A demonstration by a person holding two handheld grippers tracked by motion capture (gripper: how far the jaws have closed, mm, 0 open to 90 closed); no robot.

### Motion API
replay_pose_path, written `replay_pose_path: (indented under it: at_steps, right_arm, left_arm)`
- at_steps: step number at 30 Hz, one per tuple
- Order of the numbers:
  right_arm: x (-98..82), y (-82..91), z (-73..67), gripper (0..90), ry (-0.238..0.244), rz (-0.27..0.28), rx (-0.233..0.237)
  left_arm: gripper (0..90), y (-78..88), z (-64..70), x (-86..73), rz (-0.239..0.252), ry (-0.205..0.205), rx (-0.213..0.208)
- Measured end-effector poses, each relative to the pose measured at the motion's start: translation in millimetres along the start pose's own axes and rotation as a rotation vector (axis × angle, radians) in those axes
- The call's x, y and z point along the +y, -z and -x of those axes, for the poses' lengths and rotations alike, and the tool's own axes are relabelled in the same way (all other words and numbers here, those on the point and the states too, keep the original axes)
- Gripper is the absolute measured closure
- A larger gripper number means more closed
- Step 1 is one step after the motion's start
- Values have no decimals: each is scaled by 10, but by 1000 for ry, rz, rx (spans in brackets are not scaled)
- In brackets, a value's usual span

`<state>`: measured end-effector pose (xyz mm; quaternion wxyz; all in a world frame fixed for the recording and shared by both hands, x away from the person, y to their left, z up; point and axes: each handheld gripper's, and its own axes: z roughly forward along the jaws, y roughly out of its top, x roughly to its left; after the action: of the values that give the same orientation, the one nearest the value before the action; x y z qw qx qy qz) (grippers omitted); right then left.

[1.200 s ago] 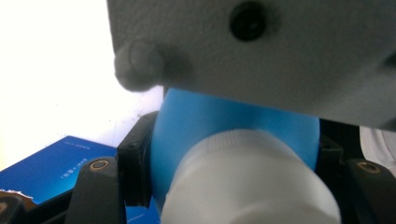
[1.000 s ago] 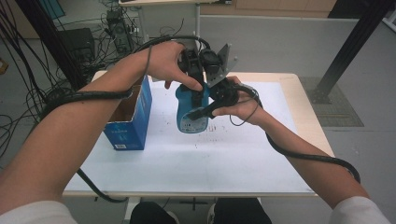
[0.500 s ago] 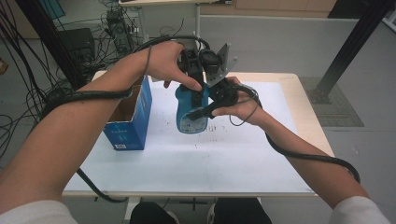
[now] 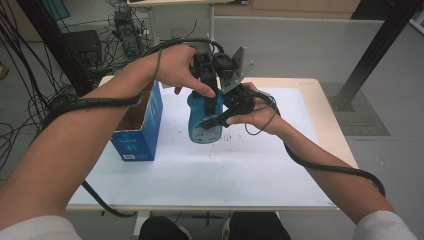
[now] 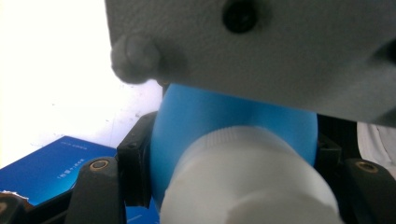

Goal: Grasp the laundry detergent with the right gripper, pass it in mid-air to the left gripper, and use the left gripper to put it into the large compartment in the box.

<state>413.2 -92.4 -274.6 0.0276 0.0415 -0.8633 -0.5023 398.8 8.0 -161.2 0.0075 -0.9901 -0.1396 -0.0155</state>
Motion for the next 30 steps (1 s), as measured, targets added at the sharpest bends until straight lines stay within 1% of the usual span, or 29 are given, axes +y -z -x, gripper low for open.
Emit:
replay_pose_path:
  at_steps: [16, 30]
  right_arm:
    - [10, -3, -9, 431, 4, 1, -3]
    - [25, -5, -15, 430, 8, 2, -3]
  left_arm:
    - [365, 12, 9, -5, -6, 0, 0]
    - [365, 20, 17, -17, 1, 3, 5]
